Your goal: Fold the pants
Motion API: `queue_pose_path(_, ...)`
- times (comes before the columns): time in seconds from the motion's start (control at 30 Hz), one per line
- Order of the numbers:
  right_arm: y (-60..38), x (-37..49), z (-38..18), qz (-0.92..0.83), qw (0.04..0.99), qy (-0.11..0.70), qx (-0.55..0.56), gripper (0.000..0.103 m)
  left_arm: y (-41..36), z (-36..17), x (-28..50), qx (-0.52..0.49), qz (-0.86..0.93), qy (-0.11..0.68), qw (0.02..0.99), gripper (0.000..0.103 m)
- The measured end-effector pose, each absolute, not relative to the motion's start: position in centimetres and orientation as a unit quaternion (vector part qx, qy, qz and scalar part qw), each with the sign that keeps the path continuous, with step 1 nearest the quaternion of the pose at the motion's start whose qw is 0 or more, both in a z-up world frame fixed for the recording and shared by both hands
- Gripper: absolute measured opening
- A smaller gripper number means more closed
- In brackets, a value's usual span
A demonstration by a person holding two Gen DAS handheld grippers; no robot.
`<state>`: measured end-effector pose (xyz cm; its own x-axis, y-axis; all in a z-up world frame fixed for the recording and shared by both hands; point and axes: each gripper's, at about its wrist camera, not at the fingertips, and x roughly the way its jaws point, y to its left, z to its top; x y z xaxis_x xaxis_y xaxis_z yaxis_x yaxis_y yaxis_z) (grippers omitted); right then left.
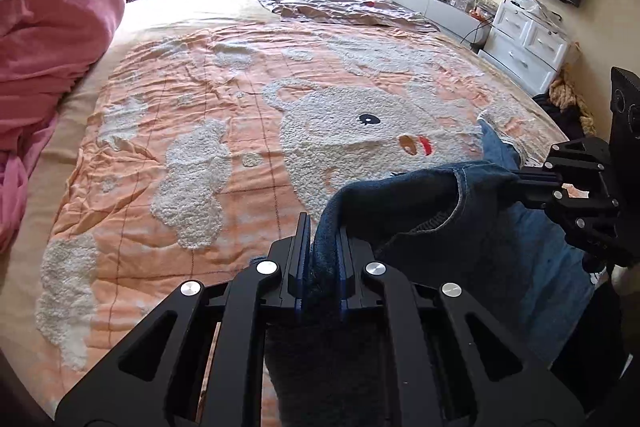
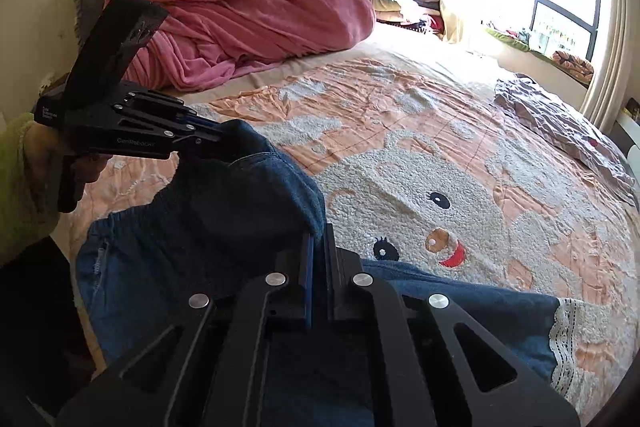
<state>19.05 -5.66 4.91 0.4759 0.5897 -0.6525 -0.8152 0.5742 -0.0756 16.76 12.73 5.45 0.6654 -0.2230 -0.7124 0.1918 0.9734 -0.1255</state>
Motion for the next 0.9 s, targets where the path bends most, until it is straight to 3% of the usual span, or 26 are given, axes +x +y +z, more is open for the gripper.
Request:
queue_pose_path(0.3, -7.7, 11.1, 5.4, 0.452, 0.827, 0.267, -0.204, 0.003, 10.6, 6.8, 9.0, 0.011, -0.096, 0.369, 0.924, 0.006)
queue_pose_path(0.67, -6.6, 4.2, 0.5, 0.479, 0.787, 0.300, -0.246, 0.004, 9.0, 4.7, 2.8, 0.049, -0.029, 0.391, 0.918, 0.006)
queue_pose_path(0.9, -6.2, 3.0, 0.0, 0.491, 0.779, 0.305, -0.242, 0.007, 9.9, 2.3, 0.8, 0.008, 0.008, 0.410, 0.912, 0.006)
